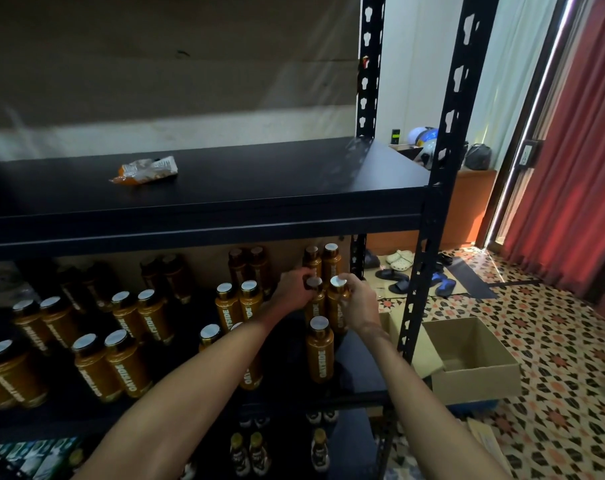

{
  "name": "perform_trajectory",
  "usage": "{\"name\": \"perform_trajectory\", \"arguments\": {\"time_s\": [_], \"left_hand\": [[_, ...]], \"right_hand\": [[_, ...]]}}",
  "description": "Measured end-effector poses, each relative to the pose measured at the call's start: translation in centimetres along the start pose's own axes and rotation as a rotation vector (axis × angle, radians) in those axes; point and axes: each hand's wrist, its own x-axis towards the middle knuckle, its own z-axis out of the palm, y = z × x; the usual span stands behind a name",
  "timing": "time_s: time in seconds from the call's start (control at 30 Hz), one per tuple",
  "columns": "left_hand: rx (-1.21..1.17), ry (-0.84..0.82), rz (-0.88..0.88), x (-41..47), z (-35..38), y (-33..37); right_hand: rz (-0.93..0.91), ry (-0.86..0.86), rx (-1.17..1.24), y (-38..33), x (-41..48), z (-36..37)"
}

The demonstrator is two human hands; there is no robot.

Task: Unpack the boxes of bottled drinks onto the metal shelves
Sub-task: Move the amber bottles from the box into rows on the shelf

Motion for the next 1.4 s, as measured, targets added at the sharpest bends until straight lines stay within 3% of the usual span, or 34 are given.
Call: {"name": "perform_trajectory", "arguments": {"time_s": [0.17,0.3,0.4,0.8,1.03,1.17,1.4], "left_hand": [[-0.227,0.183,-0.109,-3.2,0.1,0.3],[-0.481,-0.022,-0.430,-7.2,0.2,0.6],[-0.593,-0.174,-0.512,-9.5,0.6,1.5],[-0.450,-0.142,-0.417,-10.2,2.0,1.1],[-0.405,-0.037,-0.255,-11.6,1.4,1.0],[-0.298,-0.008,-0.131,-13.4,0.3,0.7],[-0.279,0.083,0.120,-18.6,-1.3,-2.4]], "right_hand": [[0.011,0.093,0.188,-0.6,-3.3,-1.0],[0.228,-0.191,0.342,-1.5,-8.0,-2.5],[0.226,-0.283,0.375,-0.9,-9.5,-2.2],[0.256,-0.386,0.439,-0.7,-10.1,-1.8],[0.048,-0.080,0.312,-3.1,-10.7,-3.2],[-0.108,-0.044,0.105,-5.1,-11.4,-2.5],[-0.165,0.074,0.063,-8.3,-16.5,1.2]]}}
